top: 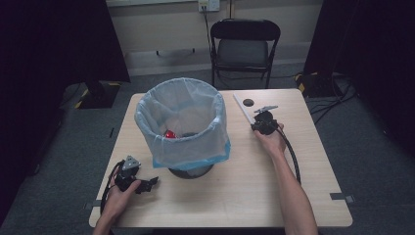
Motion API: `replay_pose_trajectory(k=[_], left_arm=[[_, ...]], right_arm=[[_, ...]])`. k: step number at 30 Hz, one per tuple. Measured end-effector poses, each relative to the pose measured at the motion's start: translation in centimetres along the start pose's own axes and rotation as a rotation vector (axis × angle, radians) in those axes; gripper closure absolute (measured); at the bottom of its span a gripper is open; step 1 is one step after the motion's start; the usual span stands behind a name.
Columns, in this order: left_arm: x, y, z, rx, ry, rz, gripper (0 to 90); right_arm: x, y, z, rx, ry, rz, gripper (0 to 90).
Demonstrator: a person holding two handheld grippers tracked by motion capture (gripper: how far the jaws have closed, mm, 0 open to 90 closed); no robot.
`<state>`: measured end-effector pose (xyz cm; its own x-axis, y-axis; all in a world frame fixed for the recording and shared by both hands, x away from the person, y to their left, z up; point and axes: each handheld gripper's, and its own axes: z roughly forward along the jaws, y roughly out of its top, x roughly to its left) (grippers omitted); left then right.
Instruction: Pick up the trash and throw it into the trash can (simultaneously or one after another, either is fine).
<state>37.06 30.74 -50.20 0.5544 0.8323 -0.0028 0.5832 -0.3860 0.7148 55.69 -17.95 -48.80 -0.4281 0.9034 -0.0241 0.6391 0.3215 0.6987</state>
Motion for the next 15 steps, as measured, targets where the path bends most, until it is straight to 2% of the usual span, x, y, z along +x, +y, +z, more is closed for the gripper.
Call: replay_pose_trajectory(k=[8, 15], left_arm=[[-0.01, 0.00, 0.01, -0.001, 0.000, -0.001, 1.0], [0.02, 0.00, -0.01, 0.001, 0.000, 0.002, 1.0]], right_arm=[[-0.37, -0.08, -0.02, -0.009, 0.022, 0.050, 80.4], [-0.32, 0.09, -0.54, -0.022, 0.035, 0.067, 80.5]])
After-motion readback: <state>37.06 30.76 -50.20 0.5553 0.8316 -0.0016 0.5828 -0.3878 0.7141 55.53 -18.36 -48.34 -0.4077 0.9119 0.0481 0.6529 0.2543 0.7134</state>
